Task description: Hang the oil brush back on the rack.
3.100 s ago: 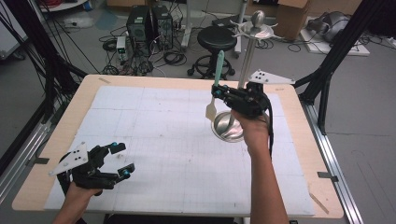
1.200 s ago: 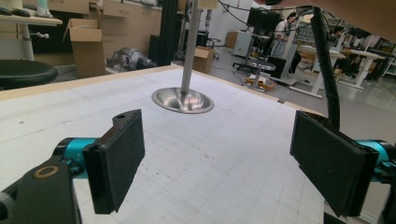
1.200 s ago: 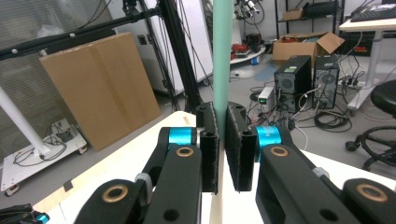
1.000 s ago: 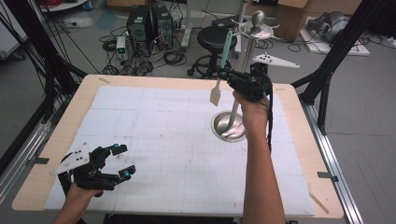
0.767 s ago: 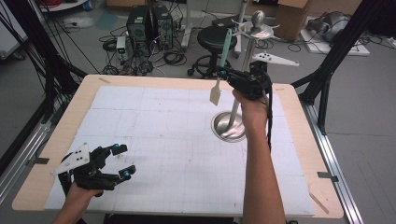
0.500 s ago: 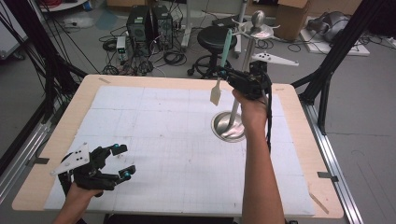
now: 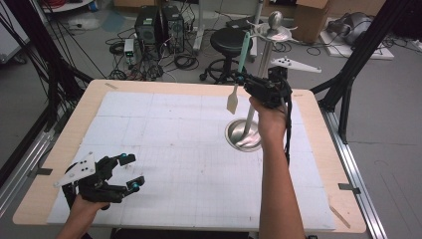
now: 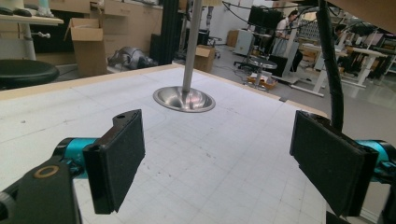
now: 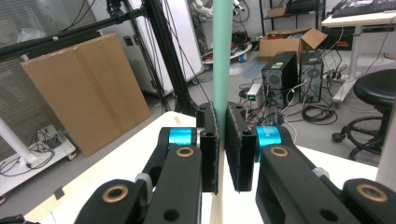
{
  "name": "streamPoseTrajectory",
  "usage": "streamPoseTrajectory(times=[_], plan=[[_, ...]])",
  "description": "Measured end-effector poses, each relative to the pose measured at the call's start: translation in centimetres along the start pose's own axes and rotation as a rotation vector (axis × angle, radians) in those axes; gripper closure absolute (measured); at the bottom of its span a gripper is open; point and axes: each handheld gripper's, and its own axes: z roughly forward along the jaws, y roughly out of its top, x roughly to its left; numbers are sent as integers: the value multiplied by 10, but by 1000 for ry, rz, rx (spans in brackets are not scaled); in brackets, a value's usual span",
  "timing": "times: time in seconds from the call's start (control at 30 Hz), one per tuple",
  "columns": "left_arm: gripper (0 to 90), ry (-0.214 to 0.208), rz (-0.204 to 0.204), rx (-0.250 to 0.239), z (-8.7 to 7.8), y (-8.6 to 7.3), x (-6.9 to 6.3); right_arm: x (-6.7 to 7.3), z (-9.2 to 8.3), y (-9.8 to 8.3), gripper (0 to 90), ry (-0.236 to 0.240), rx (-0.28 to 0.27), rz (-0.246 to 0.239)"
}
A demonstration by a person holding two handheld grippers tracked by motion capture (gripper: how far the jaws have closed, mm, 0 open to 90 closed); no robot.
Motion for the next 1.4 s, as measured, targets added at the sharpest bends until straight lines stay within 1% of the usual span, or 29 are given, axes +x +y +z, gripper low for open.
streamPoseTrajectory(times=[0.2, 0.23, 0.27, 0.37, 0.43, 0.53, 0.57, 0.6, 0.63, 0.67, 0.7, 0.73, 0.8, 0.87, 0.9, 0.93, 1.03, 1.07, 1.1, 1.13, 1.17, 1.2, 1.23, 1.27, 1.3, 1.37, 1.4], plan=[[184, -1, 2, 2, 1, 0, -1, 1, -8, -3, 845, -8, -9, -8], [183, 0, -3, 0, 1, 0, -1, 0, -9, -4, 845, -12, -12, -10], [183, -1, 0, 3, 1, 0, -1, -1, -10, -5, 844, -17, -12, -11], [183, 1, -4, 1, 1, 0, -1, -5, -15, -10, 844, -28, -20, 3], [183, 1, -4, 0, 1, 0, -1, -7, -18, -12, 843, -27, -26, 3], [183, 2, -1, 5, 1, 0, 0, -8, -20, -12, 831, -31, -30, -12], [183, 1, -1, 8, 1, 0, 0, -7, -20, -12, 793, -34, -32, -13], [183, 1, -1, 8, 1, 0, 0, -7, -21, -12, 700, -35, -43, -16], [183, 2, 0, 9, 1, 0, 0, -7, -22, -12, 654, -36, -53, -12], [183, 2, 0, 9, 1, 0, 0, -7, -22, -12, 654, -36, -53, -12], [183, 2, 0, 7, 1, 0, 0, -6, -25, -13, 588, -52, -60, -18], [183, 4, -2, 7, 1, 0, 0, -6, -27, -14, 582, -50, -62, -22], [183, 8, -2, 5, 0, -1, 1, -4, -33, -18, 523, -58, -67, -50], [183, 19, 3, 7, -1, -1, 2, -4, -40, -23, 470, -78, -54, -88], [183, 19, 3, 7, -1, -1, 2, -6, -44, -26, 453, -94, -45, -105], [182, 28, -1, 2, -2, -1, 3, -8, -48, -30, 435, -100, -45, -116], [182, 41, 0, 1, -3, 0, 5, -15, -65, -44, 393, -105, -49, -118], [182, 41, 0, 1, -3, 0, 5, -15, -65, -44, 393, -105, -49, -118], [182, 47, -2, -2, -4, 0, 6, -21, -77, -56, 359, -89, -54, -113], [182, 47, -2, -2, -4, 0, 6, -21, -77, -56, 359, -89, -54, -113], [182, 53, 0, 0, -4, -1, 7, -26, -89, -70, 302, -86, -33, -104], [182, 53, 0, 0, -4, -1, 7, -26, -89, -70, 302, -86, -33, -104], [182, 57, -2, 1, -4, -1, 7, -29, -102, -85, 274, -103, -10, -114], [182, 57, -2, 1, -4, -1, 7, -29, -102, -85, 274, -103, -10, -114], [182, 60, -5, 3, -3, -1, 8, -31, -115, -103, 247, -116, 2, -120], [182, 65, -3, 4, -3, -2, 8, -32, -128, -122, 198, -137, 12, -125], [182, 65, -3, 4, -3, -2, 8, -32, -128, -122, 198, -137, 12, -125]])
